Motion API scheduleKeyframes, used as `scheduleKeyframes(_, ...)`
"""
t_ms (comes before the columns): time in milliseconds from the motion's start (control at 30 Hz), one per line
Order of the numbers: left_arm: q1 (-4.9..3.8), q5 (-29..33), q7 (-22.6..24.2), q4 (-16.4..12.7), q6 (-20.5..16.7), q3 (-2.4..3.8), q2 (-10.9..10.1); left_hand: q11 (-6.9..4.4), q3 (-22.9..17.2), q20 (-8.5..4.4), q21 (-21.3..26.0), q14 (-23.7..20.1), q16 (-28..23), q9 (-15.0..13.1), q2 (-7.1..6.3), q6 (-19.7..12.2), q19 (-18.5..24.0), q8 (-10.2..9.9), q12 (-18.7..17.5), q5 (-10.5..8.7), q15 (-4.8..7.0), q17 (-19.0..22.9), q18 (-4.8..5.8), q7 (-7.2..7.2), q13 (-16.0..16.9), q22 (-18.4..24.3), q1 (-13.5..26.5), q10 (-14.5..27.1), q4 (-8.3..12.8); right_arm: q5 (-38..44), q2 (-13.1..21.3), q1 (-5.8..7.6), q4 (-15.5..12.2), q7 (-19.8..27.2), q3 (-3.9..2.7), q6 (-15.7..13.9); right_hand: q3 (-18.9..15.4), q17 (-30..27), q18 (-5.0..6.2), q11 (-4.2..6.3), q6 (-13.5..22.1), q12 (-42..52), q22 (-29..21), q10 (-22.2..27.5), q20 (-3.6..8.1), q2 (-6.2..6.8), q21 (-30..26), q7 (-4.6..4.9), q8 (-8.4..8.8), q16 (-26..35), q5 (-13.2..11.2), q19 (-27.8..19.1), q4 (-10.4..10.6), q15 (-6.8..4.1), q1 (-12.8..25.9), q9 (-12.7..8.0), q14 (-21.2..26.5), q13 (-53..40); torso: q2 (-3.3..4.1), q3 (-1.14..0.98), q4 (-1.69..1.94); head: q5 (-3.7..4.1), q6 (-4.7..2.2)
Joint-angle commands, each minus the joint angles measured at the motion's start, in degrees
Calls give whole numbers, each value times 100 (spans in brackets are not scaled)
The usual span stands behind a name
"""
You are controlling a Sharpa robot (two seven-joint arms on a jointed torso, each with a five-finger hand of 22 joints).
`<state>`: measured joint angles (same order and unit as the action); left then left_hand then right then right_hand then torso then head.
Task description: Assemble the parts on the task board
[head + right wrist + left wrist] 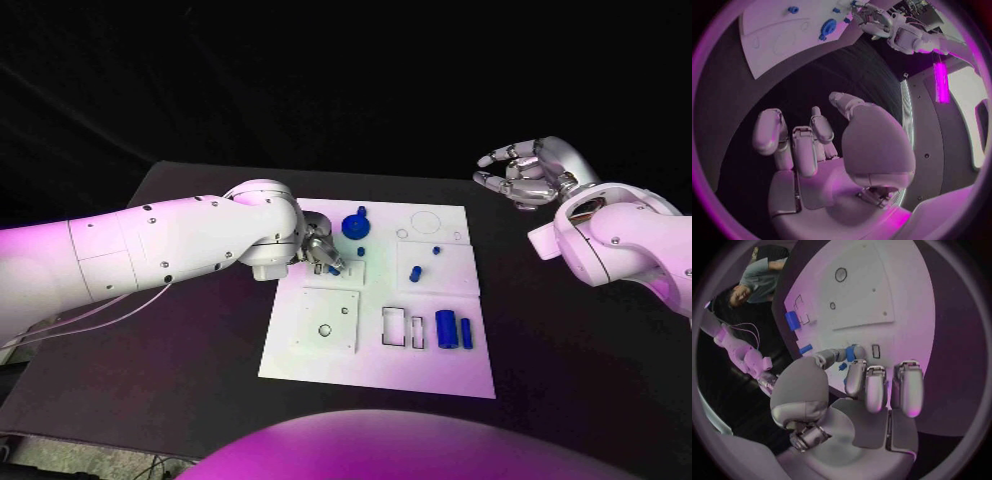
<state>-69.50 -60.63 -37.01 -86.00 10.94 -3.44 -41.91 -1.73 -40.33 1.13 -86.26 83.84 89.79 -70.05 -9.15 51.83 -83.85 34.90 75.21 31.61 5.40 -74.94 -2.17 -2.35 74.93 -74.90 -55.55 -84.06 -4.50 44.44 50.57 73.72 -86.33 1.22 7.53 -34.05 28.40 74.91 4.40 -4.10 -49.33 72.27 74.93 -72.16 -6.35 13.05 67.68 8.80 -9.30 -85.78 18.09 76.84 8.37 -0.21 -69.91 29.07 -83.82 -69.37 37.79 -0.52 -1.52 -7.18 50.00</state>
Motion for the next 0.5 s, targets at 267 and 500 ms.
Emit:
scheduleKeyframes(267, -6, -61, -16, -8, 114, 4, 9, -28, -1020, -37, 1, 616, 21, 2, 61, 14, -312, 19, -10, 1, 30, -1506, 91, 35, 393, -1179, -19, -54, 975, 30, 0, -7, -2, 29, -1, 40, 26, 569, 89, -2, 45, 25, 323, 5, 5, 13, -29, 2, -34, 26, 29, -38, 6, 31, 64, 5, -324, 6, 2, -4, -3, 11, 0)
scheduleKeyframes(500, -6, -74, -21, 2, 138, 3, 40, -28, -1022, -37, 2, 616, 21, 4, 59, 15, -312, 20, -9, 2, 28, -1506, 91, 34, 394, -1179, -20, -55, 976, 30, -1, -7, -6, 29, -1, 39, 26, 569, 89, -2, 45, 25, 323, 5, 5, 13, -29, 2, -34, 26, 29, -38, 6, 31, 64, 5, -324, 6, 2, -8, -4, 27, 0)
